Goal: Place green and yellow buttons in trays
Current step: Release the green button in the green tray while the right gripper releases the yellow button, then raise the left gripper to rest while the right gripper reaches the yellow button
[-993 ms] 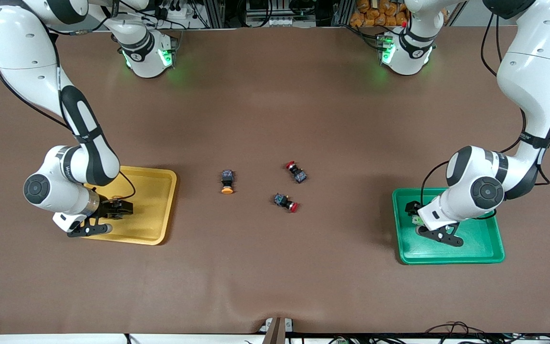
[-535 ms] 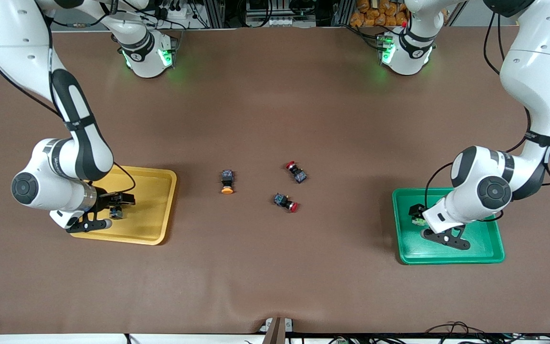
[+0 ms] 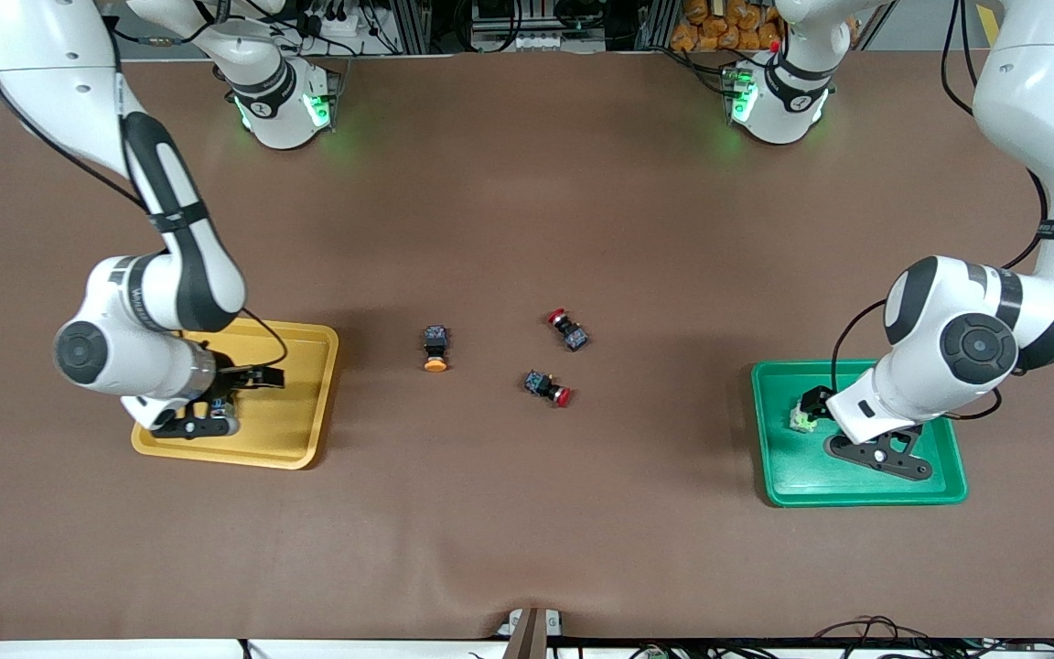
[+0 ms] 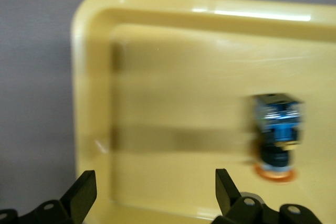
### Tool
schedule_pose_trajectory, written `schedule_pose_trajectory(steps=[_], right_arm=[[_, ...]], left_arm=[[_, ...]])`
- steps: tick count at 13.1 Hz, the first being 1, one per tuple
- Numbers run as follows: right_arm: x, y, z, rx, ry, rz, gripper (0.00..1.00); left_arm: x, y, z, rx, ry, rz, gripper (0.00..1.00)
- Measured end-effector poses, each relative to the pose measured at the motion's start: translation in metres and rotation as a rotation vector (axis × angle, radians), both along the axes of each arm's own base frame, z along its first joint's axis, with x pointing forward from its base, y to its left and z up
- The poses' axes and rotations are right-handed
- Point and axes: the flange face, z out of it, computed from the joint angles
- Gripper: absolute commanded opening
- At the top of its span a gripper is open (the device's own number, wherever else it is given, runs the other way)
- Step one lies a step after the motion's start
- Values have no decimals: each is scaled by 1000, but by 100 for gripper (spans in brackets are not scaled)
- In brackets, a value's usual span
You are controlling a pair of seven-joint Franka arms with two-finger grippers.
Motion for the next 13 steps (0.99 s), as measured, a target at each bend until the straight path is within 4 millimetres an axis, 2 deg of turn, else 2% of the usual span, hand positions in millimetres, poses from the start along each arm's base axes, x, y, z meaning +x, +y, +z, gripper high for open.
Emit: schedule_pose_trajectory(steps=[3,4,6,8,10,12,13], right_arm=[[-9,50,-6,-4,-1,-48,100],[-12,61,-9,-9,-1,-63,100],[-18,77,-13,-18,10,-89,100],[-24,95,-15,-11,25,-121,100],[-33,125,-15,5,37,-151,100],[-43,160,-14,-3,33,-195,100],[-50,179,-14,-9,34,-218,100]], left_arm=[[7,-1,21,2,-18,5,100],[8,-4,34,11,-20,5,100],[2,-22,74,15,3,19,100],[-18,-36,123,8,37,59,100],[-43,-45,168,25,72,85,100],[-68,-47,202,26,110,111,100],[-80,-42,216,15,122,131,100]])
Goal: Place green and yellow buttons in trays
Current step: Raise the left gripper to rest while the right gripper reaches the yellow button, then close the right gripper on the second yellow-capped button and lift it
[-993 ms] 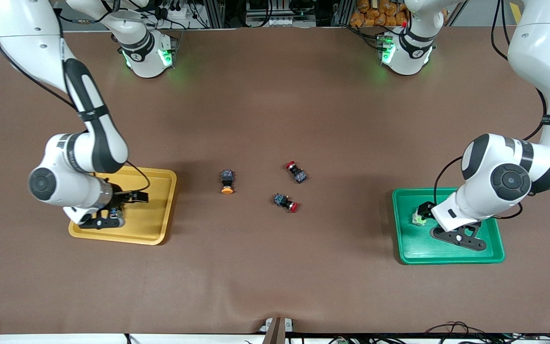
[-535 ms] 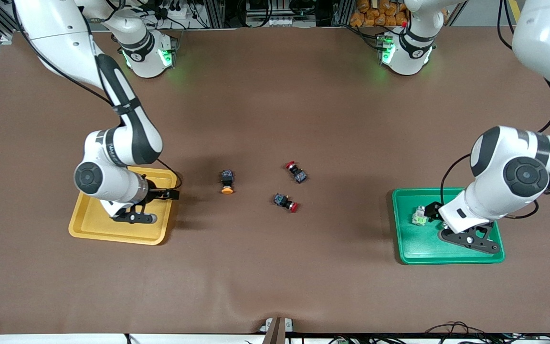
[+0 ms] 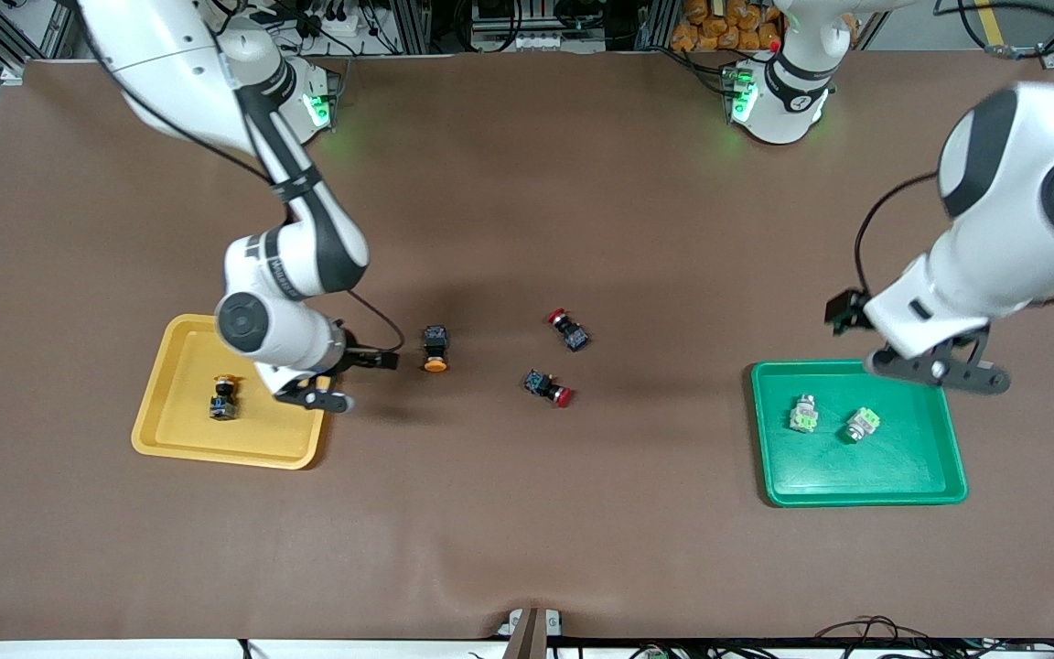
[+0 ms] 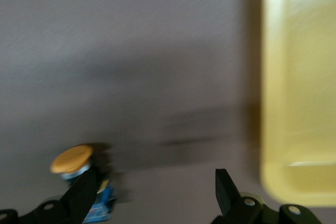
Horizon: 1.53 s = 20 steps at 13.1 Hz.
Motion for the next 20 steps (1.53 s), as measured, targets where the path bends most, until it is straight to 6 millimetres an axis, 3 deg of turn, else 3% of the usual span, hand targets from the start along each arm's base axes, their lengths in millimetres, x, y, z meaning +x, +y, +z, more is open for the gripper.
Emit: schedule_pose_trajectory(steps=[4,6,8,11,15,18,20], right_arm=[[-31,74,2,-9,-31,-79,100],[-44,97,1,-9,-40,-88,100],[-48,104,-7,-5,-59,-85,100],[-51,109,-23,-6,-71,-80,100],[-45,99,-25,-9,-80,-40,100],[-42,92,-29,-8,-88,22,100],[-42,92,-31,-21,-96,58,100]], left_arm=[[-56,18,44,5,-40,43,100],[-72,20,61,11,-68,48,100],[-72,25,68,5,-93,56,100],[-56,55,69,-23,-111,116,100],[-44,59,64,-52,-115,215,100],[-42,98,103,-50,-184,211,100],[-49,113,114,-46,-174,222,100]])
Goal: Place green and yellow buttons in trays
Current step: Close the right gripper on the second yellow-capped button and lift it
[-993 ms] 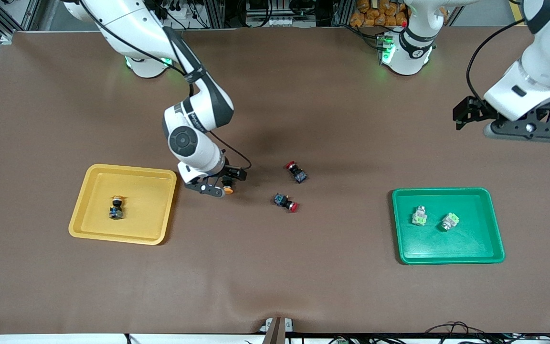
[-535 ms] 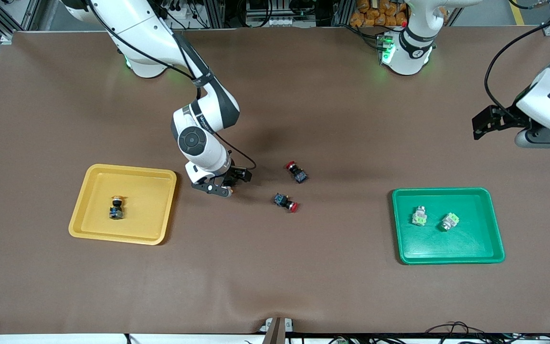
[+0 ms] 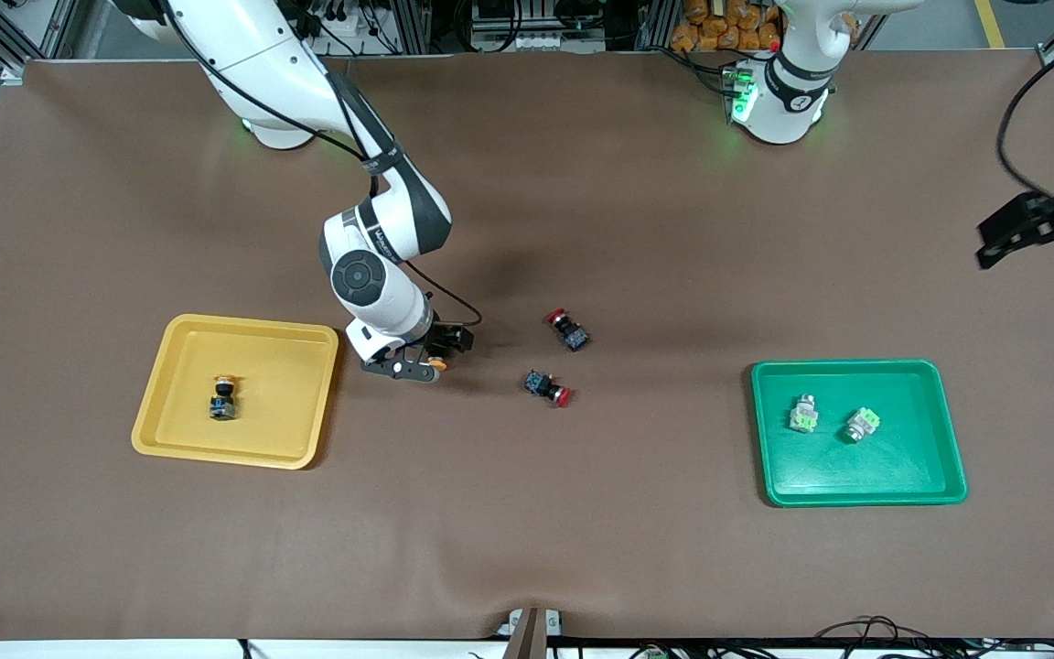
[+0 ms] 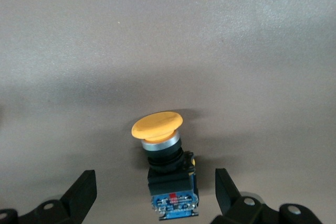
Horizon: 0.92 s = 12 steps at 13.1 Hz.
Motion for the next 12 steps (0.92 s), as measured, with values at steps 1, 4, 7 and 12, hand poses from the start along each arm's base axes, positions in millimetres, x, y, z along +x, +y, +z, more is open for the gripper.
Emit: schedule_pose_trajectory(steps=[1,4,7,12], right_arm=[[0,-1,-1,-15,-7,20,100],[1,-4,-8,-41,-15,51,100],[2,-5,-13,-40,-25,54,76],[1,0,-24,-35,-42,65,0]], left_arm=[[0,2,0,0,4,3,100],[1,0,-5,0,15,0,100],[3,0,-9,1,23,0,100],[3,-2,-11,-1,27,-3,100]])
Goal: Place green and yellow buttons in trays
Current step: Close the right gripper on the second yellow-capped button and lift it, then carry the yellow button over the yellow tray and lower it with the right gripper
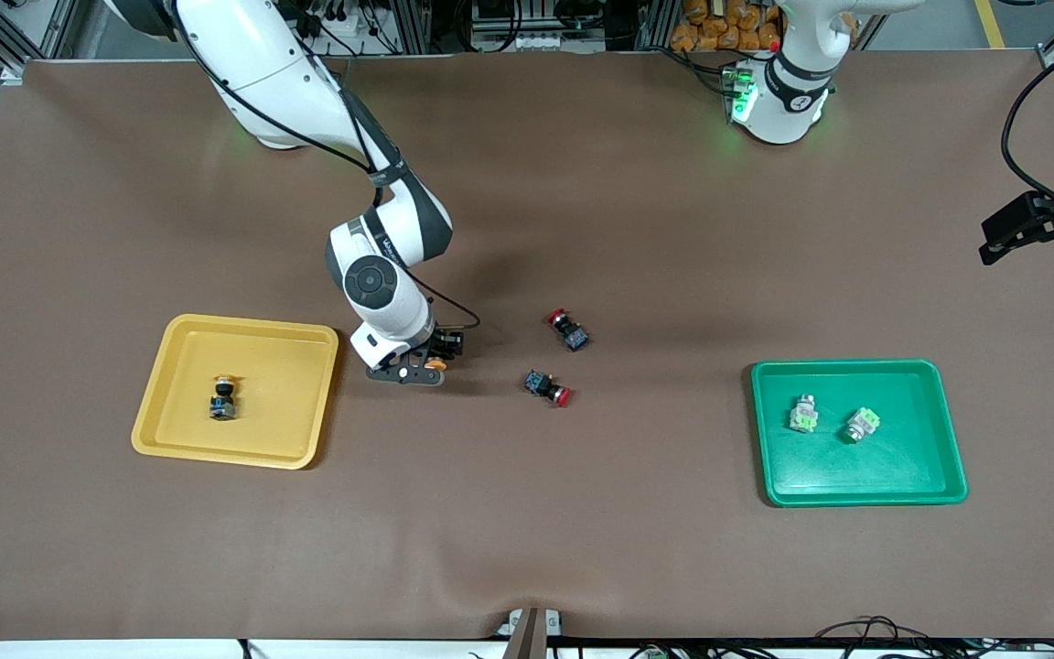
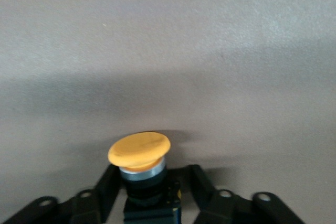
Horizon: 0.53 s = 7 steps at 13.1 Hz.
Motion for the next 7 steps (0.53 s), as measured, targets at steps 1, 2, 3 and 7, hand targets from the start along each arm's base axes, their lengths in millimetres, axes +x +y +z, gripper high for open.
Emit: schedule_pose_trajectory(steps=[1,2,3,7], right_arm=[[0,2,1,2,-4,3,0],[0,2,3,3,-5,4,0],[0,2,3,3,-5,4,0],[1,-1,4,-3,5,2,0]], left_arm=[[0,-1,0,-6,0,0,100],[0,-2,0,-15,1,0,100],[0,-2,-1,-20,3,0,100],[1,-5,-5,-62,12,23,100]])
